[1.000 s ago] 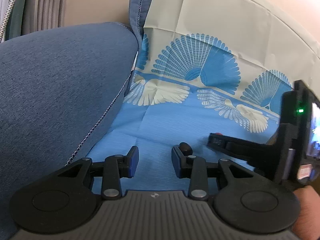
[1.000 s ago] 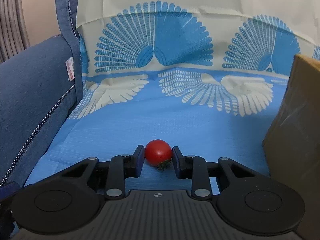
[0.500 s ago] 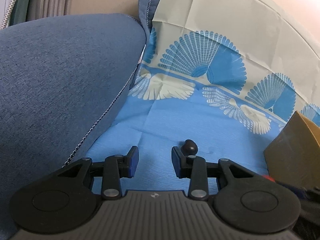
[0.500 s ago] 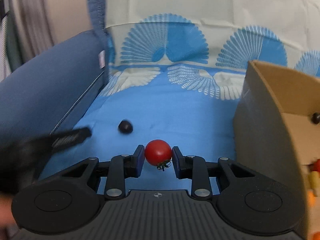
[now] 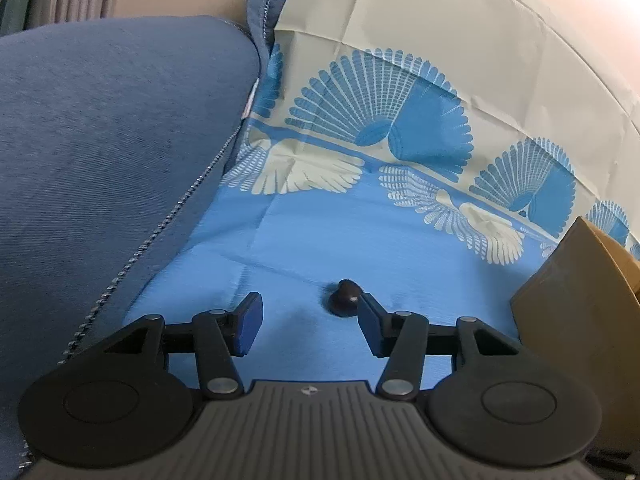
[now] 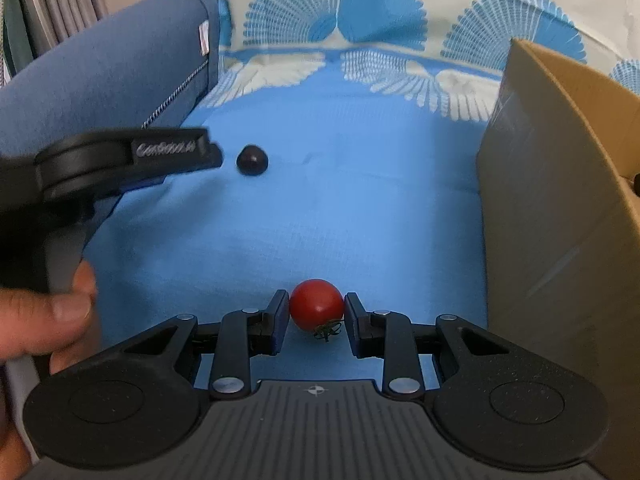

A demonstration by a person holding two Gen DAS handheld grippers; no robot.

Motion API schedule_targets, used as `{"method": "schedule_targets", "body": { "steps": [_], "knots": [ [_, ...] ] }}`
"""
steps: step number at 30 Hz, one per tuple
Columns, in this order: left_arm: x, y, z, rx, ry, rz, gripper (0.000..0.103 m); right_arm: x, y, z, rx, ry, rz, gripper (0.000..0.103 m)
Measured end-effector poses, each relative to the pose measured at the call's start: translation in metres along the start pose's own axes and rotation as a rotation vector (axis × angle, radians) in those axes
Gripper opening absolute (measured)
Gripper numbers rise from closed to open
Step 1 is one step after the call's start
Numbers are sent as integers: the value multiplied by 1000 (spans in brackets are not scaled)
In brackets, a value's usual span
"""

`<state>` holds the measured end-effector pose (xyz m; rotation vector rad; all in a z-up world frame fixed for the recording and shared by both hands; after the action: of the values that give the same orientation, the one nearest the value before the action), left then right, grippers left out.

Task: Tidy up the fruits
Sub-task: 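Grasp the dark round fruit with the left gripper while the right holds the tomato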

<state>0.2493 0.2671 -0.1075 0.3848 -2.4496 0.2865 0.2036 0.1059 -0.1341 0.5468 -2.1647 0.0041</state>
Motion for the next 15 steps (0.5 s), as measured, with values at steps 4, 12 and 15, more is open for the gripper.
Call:
{"method": "schedule_targets", "body": {
  "steps": [4, 12, 15],
  "knots": [
    [-9, -11, 0, -28, -2, 12, 58, -6, -2, 2, -6, 29, 14, 31],
    [-16, -45, 4, -154, -54, 23, 62, -8, -5, 3, -26, 30, 12, 31],
    [-27, -47, 5, -166, -38, -9, 62, -10, -6, 1, -26, 31, 9, 31]
  ]
}}
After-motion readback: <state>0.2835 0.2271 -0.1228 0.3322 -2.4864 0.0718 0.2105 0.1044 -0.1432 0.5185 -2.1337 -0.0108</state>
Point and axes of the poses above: each gripper's, at about its wrist camera, not at the fingertips, and x roughly against the way its jaws point, y to its left, z to its underside, the point moved 5 cm from there along -x, roughly the way its jaws point, and after that the axes turned 7 degrees about -z, right-handed, at the moved point
